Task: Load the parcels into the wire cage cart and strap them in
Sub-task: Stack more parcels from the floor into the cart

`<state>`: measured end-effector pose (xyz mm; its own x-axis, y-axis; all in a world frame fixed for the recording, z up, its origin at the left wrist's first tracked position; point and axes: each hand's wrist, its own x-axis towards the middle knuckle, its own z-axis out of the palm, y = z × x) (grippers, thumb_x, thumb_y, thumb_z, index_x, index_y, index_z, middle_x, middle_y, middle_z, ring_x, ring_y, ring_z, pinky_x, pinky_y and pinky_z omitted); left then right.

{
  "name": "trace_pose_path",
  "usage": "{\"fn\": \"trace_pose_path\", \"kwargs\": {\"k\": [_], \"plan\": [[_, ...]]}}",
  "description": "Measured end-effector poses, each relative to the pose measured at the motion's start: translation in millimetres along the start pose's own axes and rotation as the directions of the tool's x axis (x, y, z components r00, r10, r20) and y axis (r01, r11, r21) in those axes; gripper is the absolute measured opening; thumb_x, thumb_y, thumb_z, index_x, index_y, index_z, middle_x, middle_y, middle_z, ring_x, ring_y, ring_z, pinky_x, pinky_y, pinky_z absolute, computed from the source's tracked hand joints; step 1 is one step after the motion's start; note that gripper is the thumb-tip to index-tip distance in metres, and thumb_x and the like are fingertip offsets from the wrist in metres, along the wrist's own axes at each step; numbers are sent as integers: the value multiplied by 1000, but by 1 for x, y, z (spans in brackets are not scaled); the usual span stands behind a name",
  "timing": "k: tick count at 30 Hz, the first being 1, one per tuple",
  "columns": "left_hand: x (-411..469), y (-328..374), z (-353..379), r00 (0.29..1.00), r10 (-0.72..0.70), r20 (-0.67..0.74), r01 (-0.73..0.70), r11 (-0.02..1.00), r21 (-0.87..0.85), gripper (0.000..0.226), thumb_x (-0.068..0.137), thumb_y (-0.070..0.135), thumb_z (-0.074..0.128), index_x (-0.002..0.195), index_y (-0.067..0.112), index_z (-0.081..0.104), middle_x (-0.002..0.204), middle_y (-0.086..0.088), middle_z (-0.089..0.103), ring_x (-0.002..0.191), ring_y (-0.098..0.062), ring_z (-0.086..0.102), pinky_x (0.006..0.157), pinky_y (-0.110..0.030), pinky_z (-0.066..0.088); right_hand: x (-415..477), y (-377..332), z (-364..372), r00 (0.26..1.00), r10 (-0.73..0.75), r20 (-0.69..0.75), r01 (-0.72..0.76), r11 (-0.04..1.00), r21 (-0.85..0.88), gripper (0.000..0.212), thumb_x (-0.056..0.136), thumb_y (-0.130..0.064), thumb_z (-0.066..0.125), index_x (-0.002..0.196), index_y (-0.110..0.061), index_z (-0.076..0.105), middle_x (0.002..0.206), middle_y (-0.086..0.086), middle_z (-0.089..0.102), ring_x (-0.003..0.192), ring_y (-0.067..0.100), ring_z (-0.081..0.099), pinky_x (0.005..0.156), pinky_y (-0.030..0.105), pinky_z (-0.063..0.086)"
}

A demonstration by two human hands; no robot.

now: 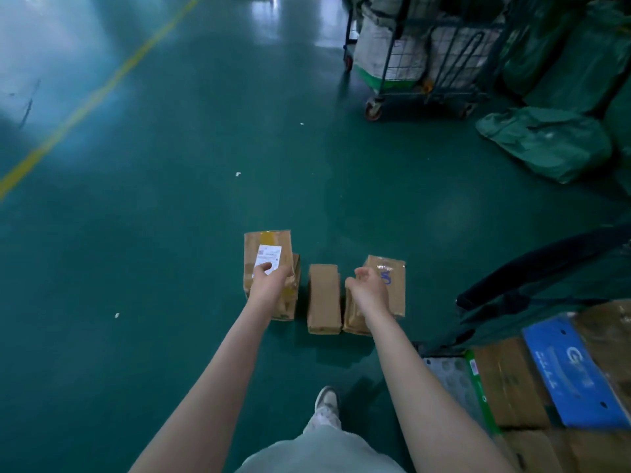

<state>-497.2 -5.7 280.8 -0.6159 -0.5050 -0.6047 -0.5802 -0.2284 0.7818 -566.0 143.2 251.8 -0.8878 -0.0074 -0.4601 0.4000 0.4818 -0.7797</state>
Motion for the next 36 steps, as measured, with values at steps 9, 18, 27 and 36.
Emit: {"fn": "trace_pose_path", "kwargs": {"k": [9, 18, 27, 36], "plan": [[70, 42, 27, 998, -57, -41, 55, 996, -66, 58, 89, 26, 53, 142, 20, 30, 145, -8, 36, 129, -28, 37, 98, -38, 32, 88, -45, 1, 996, -32, 80, 41, 993, -109, 38, 89, -14, 53, 126, -14, 50, 130, 8, 49, 88, 17, 49, 73, 24, 34], [124, 27, 5, 980, -173, -102, 170, 985, -37, 58, 89, 23, 52, 142, 15, 29, 143, -4, 38, 127, -26, 39, 99, -37, 33, 127, -47, 59, 978, 66, 198, -30, 983, -180, 34, 89, -13, 51, 123, -13, 52, 110, 5, 56, 83, 19, 50, 64, 25, 36], [232, 1, -31, 954, -252, -163, 270, 958, 96, 61, 91, 21, 51, 146, 14, 26, 145, -10, 37, 130, -27, 38, 89, -29, 29, 186, -16, 156, 940, 227, 255, -190, 968, -161, 39, 91, -15, 51, 130, -12, 49, 124, 4, 54, 64, 3, 41, 58, 25, 36], [343, -74, -33, 867, -483, -120, 497, 827, 262, 81, 91, 23, 50, 151, 25, -3, 155, -11, 19, 137, -37, 26, 100, -59, 31, 257, 65, 248, 896, 386, 219, -396, 918, 2, 62, 91, -23, 53, 147, -23, 27, 148, 1, 35, 119, 18, 45, 91, 33, 40]]}}
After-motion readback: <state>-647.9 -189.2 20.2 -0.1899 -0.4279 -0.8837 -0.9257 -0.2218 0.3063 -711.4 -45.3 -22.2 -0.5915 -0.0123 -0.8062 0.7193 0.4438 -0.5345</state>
